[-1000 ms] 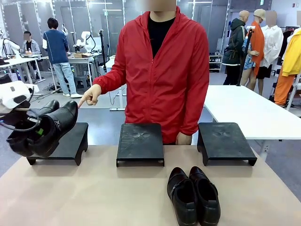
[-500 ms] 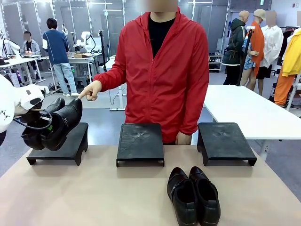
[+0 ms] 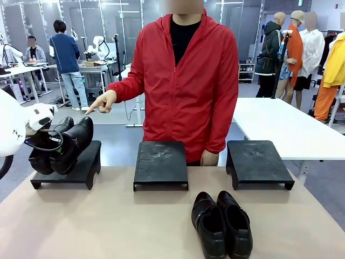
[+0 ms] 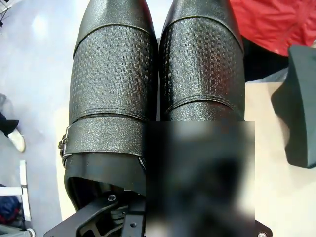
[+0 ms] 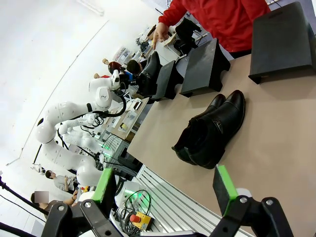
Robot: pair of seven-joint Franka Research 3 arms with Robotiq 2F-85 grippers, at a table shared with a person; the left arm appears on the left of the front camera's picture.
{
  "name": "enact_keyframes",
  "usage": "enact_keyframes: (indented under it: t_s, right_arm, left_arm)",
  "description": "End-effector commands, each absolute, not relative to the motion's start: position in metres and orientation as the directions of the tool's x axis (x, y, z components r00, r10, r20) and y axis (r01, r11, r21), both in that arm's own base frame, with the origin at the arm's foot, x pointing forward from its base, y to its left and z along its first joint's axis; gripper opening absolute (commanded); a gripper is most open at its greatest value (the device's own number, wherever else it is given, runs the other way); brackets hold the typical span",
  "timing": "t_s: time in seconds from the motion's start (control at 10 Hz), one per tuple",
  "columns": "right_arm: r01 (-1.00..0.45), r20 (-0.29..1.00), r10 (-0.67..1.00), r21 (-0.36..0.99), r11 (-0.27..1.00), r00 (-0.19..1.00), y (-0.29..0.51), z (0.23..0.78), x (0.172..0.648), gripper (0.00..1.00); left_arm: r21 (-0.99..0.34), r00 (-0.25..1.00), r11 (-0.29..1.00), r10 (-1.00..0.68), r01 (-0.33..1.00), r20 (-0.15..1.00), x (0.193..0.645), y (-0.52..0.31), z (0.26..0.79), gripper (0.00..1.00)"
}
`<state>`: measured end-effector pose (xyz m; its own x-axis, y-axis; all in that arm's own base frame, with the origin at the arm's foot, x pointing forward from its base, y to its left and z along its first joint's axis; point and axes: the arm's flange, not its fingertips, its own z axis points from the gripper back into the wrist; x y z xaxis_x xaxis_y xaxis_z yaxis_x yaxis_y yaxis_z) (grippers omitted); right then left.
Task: Place the shoes on the stand as instructed by the person.
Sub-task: Pick up one pair of Shoes and place it on the Shoes Stand indicated by the person.
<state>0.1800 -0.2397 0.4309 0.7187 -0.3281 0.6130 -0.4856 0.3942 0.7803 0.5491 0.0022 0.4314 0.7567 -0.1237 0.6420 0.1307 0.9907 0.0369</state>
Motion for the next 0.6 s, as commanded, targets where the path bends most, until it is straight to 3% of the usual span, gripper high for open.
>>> enact_keyframes:
  t_s: [0.0,0.5]
  right_arm:
    - [-0.504,0.631,-0.327,0.768,0.396,0.704,-0.240,0.433,0.179,1.00]
    - [-0.504,0.631,-0.327,0.768,0.396,0.704,-0.240,0.433,0.179,1.00]
  left_arm:
    - [0.057,0.723,0.989,-0.136,0.133,0.677,0.571,0.012,0.431,0.08]
    - [0.056,0.739,0.993,-0.118,0.108,0.663,0.587,0.015,0.410,0.08]
